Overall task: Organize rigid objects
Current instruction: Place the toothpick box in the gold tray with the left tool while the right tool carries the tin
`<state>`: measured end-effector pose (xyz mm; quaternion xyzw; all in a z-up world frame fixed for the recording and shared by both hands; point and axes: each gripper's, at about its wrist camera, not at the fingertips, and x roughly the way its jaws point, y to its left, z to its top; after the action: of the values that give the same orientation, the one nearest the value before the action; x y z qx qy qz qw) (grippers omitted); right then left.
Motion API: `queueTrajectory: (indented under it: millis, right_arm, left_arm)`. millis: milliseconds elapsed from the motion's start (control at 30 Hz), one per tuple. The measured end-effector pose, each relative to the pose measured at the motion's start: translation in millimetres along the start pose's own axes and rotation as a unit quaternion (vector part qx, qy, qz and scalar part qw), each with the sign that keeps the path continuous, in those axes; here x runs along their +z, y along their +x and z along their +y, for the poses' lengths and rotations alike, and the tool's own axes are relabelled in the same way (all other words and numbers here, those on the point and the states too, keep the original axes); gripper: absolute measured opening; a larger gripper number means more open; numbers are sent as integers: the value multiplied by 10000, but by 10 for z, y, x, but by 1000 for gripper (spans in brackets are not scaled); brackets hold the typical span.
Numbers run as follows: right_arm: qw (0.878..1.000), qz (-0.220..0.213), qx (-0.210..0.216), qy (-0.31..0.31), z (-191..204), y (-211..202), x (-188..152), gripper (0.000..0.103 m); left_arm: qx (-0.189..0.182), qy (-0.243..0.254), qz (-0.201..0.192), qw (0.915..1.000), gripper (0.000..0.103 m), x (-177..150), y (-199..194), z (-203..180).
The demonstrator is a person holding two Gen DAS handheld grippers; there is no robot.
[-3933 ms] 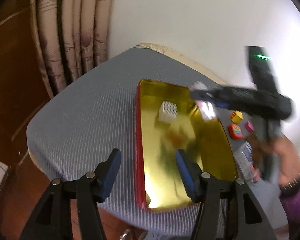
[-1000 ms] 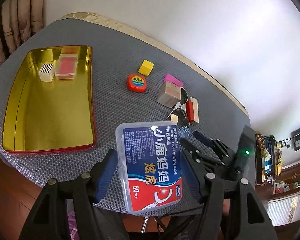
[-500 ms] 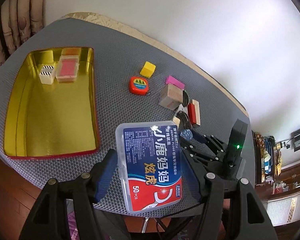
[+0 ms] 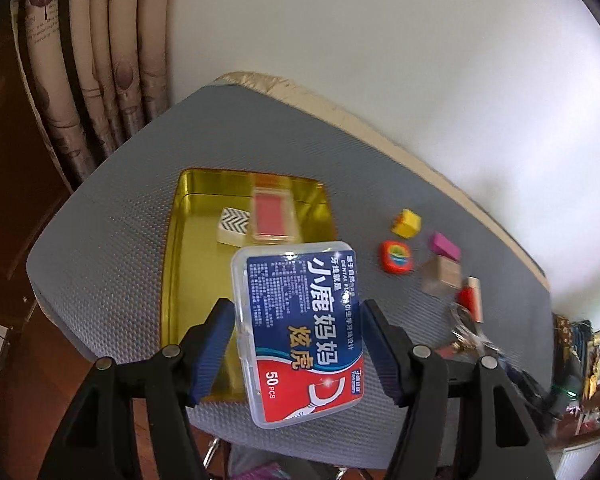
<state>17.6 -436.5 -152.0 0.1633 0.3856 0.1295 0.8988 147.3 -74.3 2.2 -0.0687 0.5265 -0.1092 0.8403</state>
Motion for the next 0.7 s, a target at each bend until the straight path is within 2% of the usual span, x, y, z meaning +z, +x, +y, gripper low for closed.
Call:
queueTrajectory:
  millis: [67,167,267,500,700]
  right_arm:
    - [9999,-112,2,68,-18,-109,29,40]
    - [9995,-284,37,127,-19,-282,114,40]
    - [9988,-338,211,279,-66,-397,200,40]
    - [9896,-546,852,1026,-322,-631,374,39]
    - [9890,-601,796,1088,-371,-717,493,39]
  left_arm:
    - [289,-75,37,9995,66,47,147,74]
    - [294,-85,209,9993,66,91,372,127]
    - [599,54,241,9979,66,101,566,146]
    - [673,33,394,9970,66,89,850,204]
    - [698,-9,580,9959,66,44,1015,228]
